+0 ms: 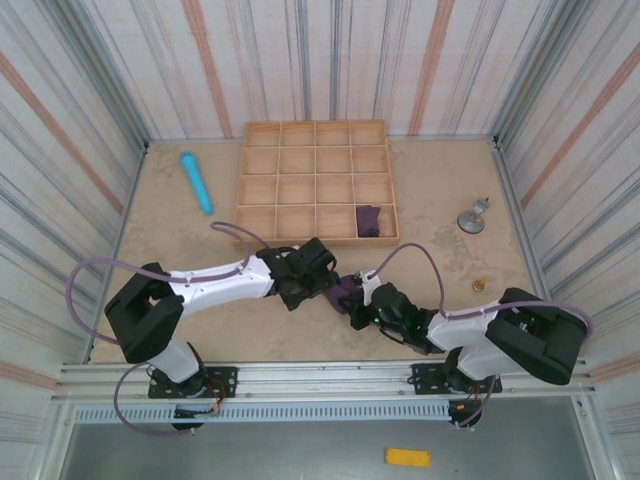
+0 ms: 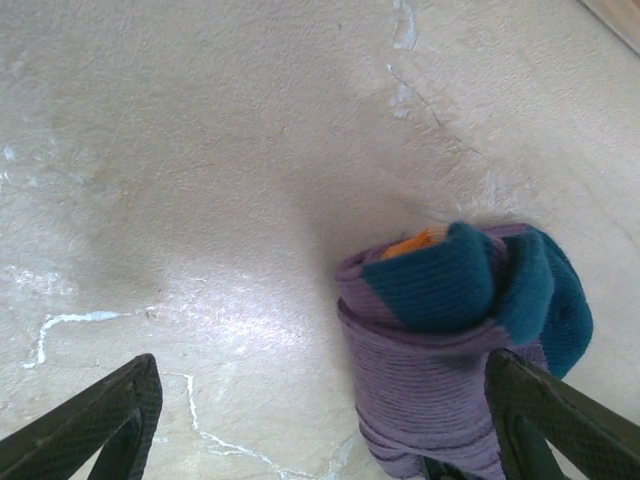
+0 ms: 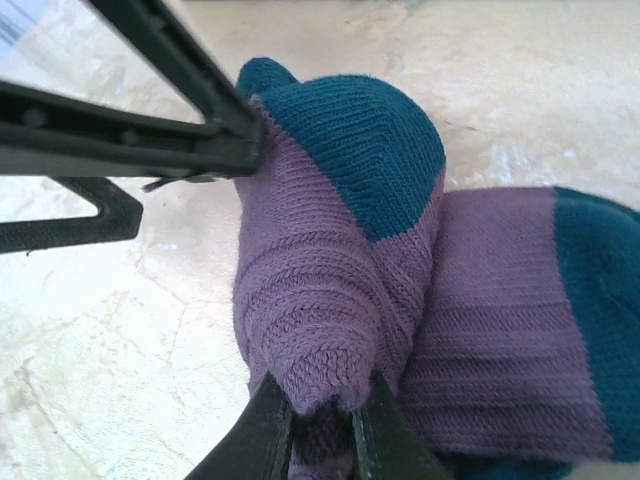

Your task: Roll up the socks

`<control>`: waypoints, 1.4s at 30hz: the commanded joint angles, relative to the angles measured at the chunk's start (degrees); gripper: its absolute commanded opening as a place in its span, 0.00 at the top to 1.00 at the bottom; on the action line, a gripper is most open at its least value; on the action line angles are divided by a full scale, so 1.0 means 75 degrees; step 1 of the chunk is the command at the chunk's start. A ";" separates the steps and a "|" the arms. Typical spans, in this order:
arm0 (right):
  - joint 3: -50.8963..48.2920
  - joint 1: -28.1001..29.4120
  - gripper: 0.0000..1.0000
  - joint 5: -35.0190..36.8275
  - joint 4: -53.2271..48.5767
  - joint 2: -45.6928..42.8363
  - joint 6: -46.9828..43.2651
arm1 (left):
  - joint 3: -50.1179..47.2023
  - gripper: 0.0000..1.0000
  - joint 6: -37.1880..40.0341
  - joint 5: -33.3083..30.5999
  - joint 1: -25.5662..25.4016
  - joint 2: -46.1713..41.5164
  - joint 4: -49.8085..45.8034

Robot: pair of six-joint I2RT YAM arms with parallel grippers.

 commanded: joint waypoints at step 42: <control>-0.0488 -0.2553 1.00 -0.2117 -0.6045 -0.0806 0.4211 | 0.0728 0.41 0.0201 0.0479 -0.0840 0.1878 0.2266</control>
